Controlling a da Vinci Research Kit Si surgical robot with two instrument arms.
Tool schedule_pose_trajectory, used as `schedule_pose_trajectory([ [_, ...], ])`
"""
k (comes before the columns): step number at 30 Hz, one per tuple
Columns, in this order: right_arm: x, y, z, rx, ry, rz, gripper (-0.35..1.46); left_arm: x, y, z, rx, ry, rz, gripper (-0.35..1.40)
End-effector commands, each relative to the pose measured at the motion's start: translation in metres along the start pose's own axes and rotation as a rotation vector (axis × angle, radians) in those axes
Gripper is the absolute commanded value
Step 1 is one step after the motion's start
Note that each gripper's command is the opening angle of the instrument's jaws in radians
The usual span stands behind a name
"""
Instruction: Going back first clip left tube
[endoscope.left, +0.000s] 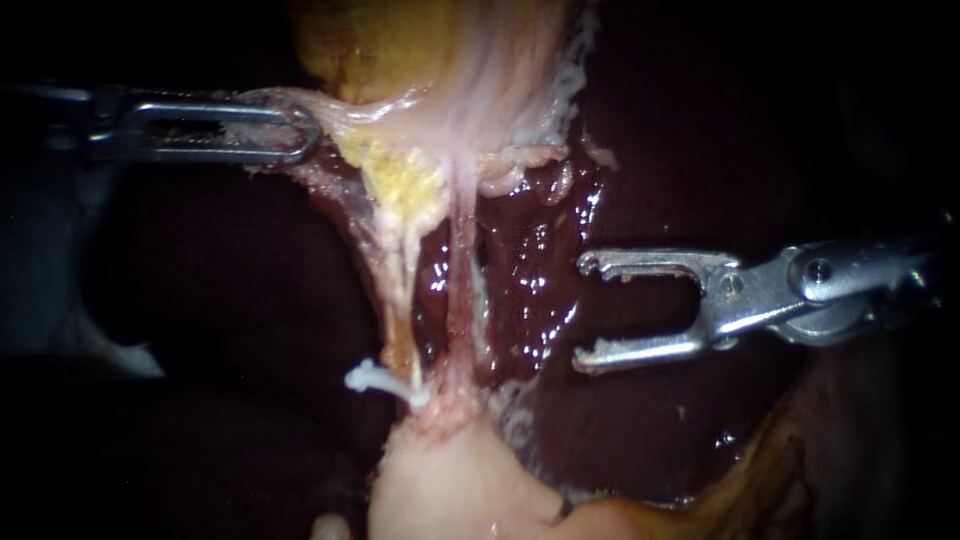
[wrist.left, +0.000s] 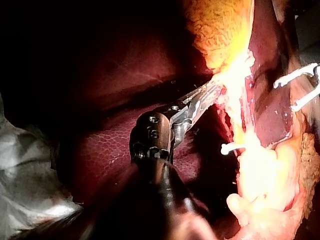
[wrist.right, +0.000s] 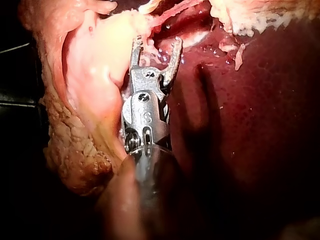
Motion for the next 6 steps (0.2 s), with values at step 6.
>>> schedule_pose_trajectory([
  [6, 0.0, 0.0, 0.0, 0.0, 0.0, 0.0, 0.5, 0.0, -0.0001, -0.0002, 0.0, -0.002, 0.001, -0.35],
])
